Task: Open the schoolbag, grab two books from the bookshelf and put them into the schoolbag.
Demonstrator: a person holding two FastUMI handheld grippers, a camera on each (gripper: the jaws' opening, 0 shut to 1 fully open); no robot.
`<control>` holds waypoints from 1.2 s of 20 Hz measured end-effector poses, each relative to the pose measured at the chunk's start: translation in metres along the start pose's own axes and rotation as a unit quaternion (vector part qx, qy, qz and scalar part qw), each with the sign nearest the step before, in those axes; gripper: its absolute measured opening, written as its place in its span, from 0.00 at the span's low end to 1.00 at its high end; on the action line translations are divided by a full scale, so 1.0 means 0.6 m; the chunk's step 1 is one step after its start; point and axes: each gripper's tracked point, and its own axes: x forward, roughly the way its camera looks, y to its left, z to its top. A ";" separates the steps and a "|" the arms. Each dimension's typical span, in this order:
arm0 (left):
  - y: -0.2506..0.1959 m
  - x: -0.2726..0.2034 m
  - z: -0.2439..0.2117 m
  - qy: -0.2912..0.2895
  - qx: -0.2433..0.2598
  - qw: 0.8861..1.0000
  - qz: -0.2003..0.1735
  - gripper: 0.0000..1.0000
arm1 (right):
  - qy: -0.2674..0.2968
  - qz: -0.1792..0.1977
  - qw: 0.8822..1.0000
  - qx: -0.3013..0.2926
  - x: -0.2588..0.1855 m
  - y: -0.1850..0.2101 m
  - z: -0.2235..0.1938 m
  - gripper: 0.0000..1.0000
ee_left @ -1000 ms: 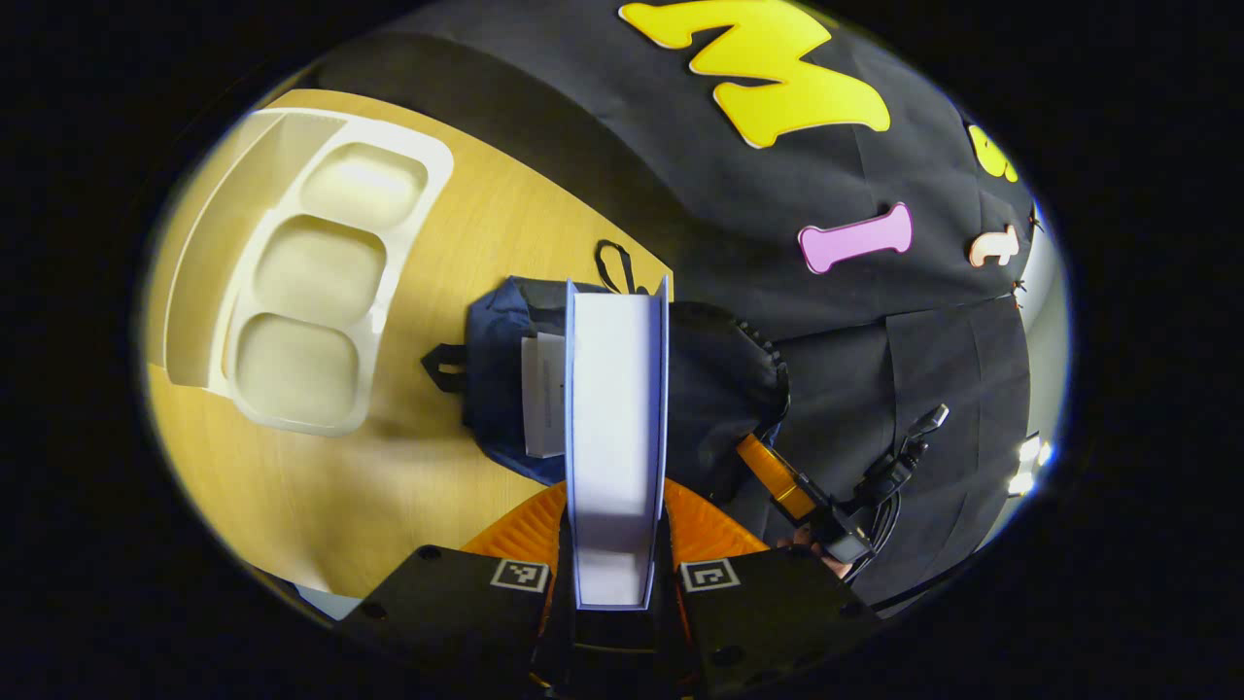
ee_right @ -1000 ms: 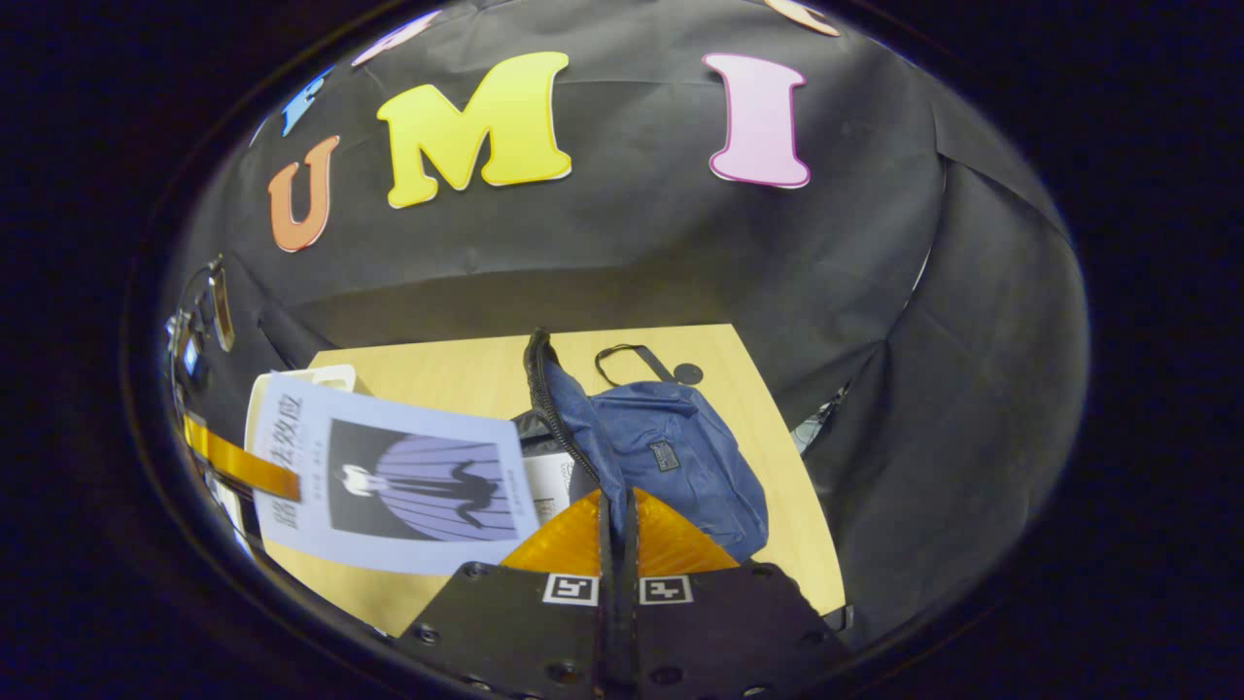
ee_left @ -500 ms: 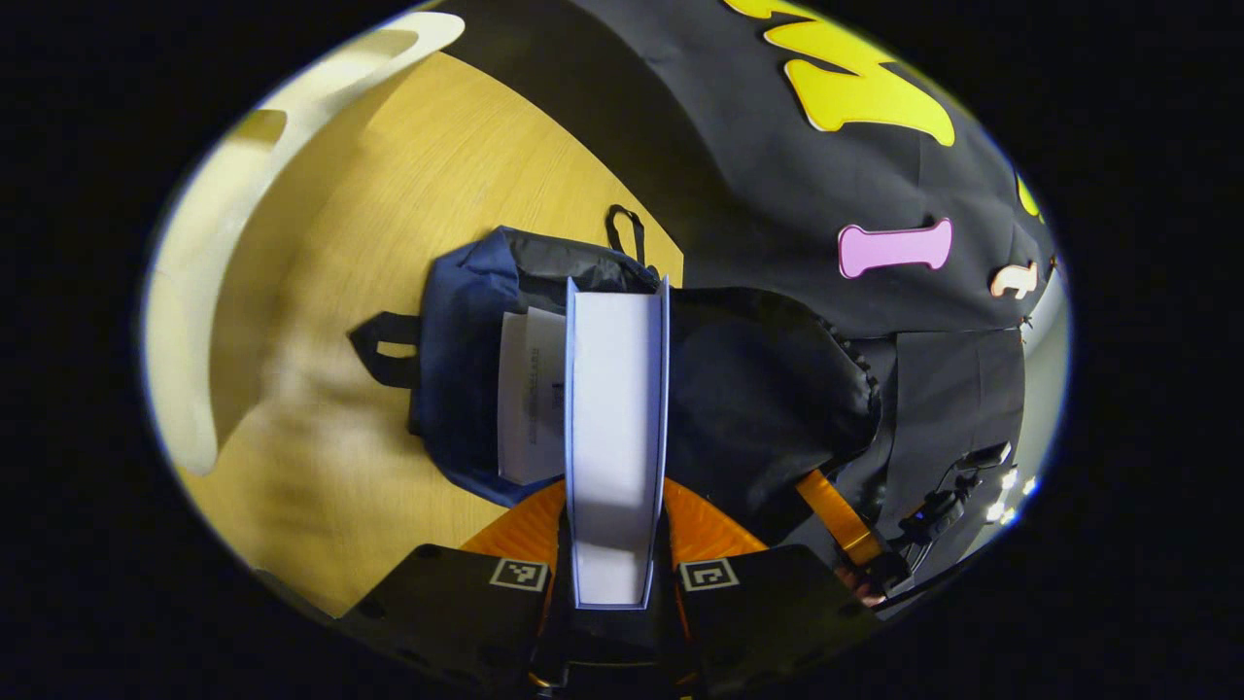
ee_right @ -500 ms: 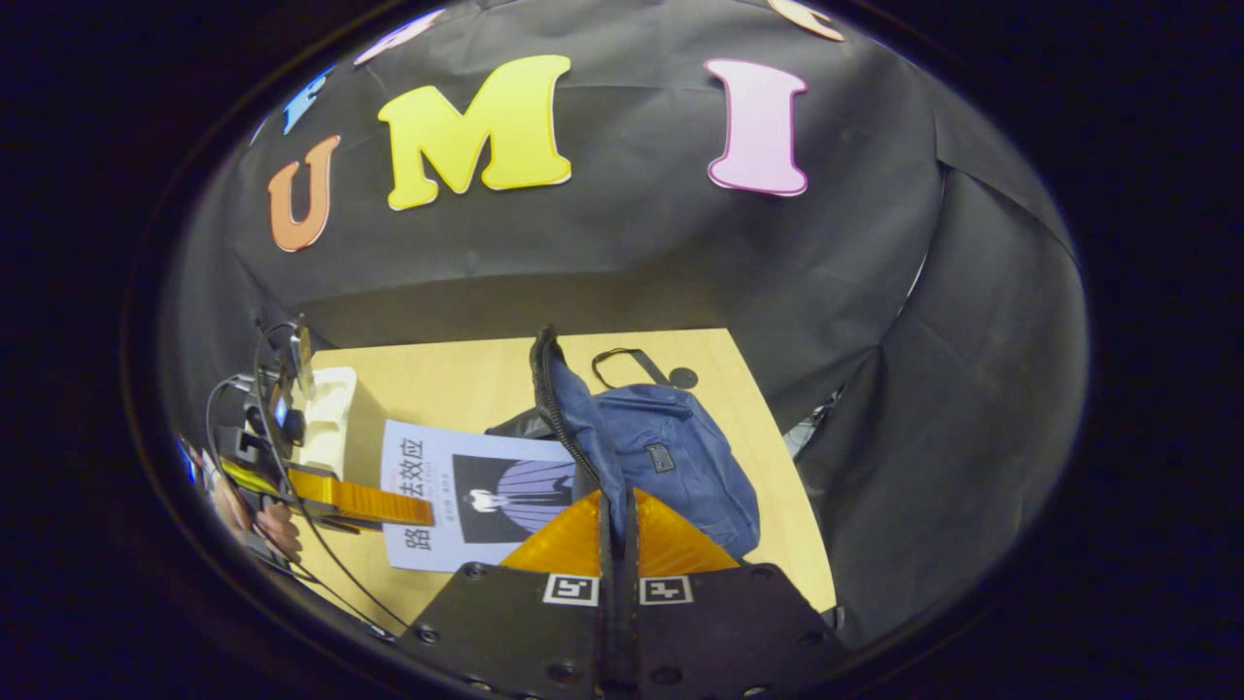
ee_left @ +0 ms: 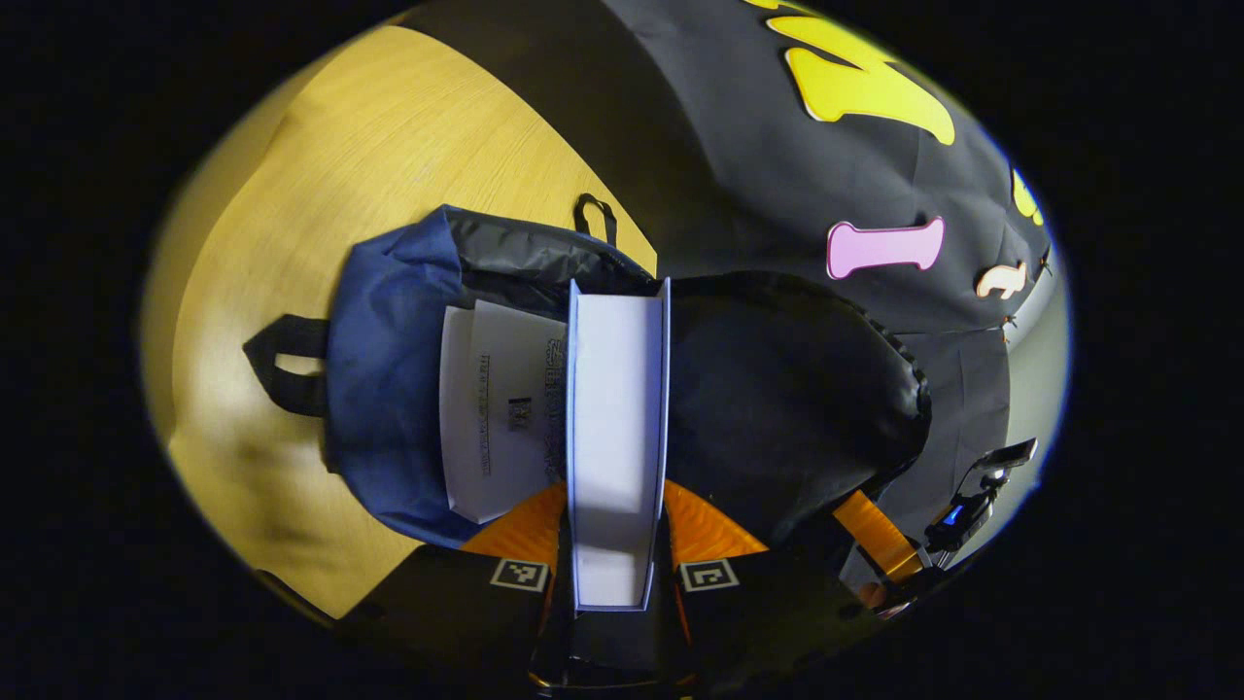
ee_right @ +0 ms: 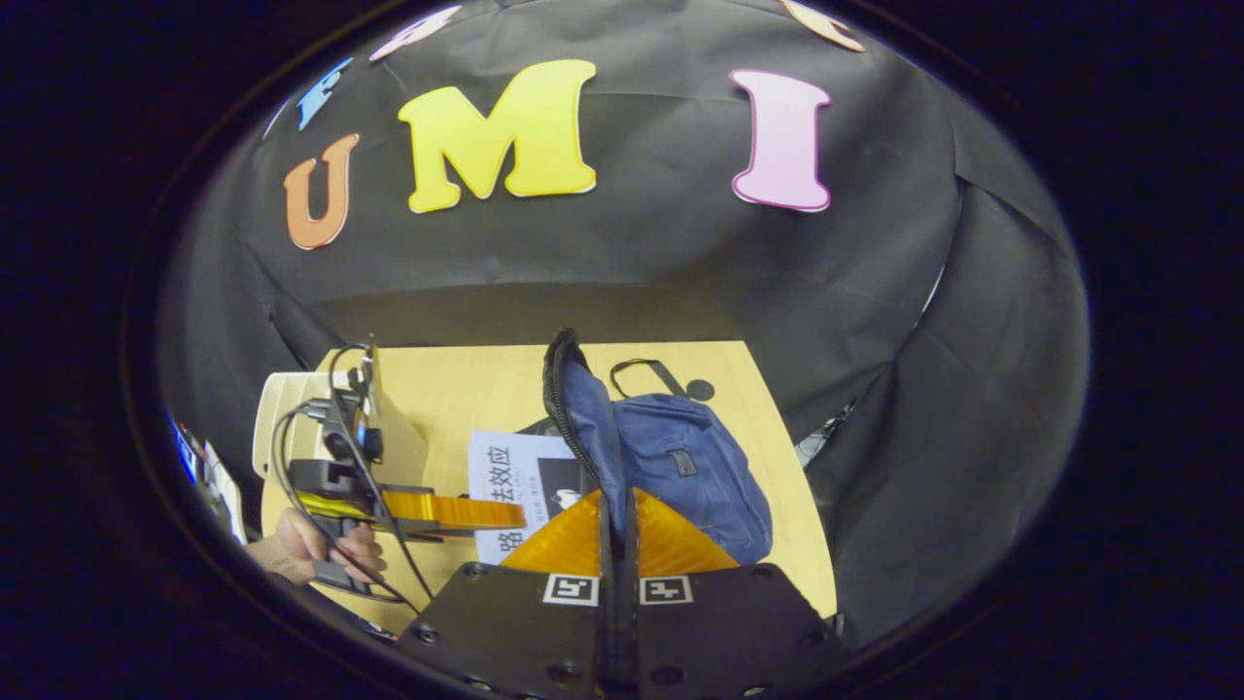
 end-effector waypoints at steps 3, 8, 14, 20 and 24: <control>0.000 0.017 0.002 0.000 0.001 1.000 -0.011 0.35 | 0.004 0.016 1.000 -0.012 0.002 0.025 -0.001 0.01; 0.005 0.054 0.005 0.001 -0.010 1.000 -0.029 0.36 | 0.005 0.020 1.000 -0.023 0.005 0.036 -0.001 0.01; 0.022 0.062 0.005 0.017 0.005 1.000 0.000 0.42 | 0.008 0.017 1.000 -0.023 0.009 0.033 -0.002 0.01; 0.058 0.061 0.016 0.028 0.079 0.992 0.092 0.62 | 0.010 0.015 1.000 -0.023 0.011 0.030 -0.003 0.01; 0.063 0.050 0.024 0.016 0.132 0.981 0.144 0.68 | 0.009 0.015 1.000 -0.024 0.014 0.031 -0.005 0.01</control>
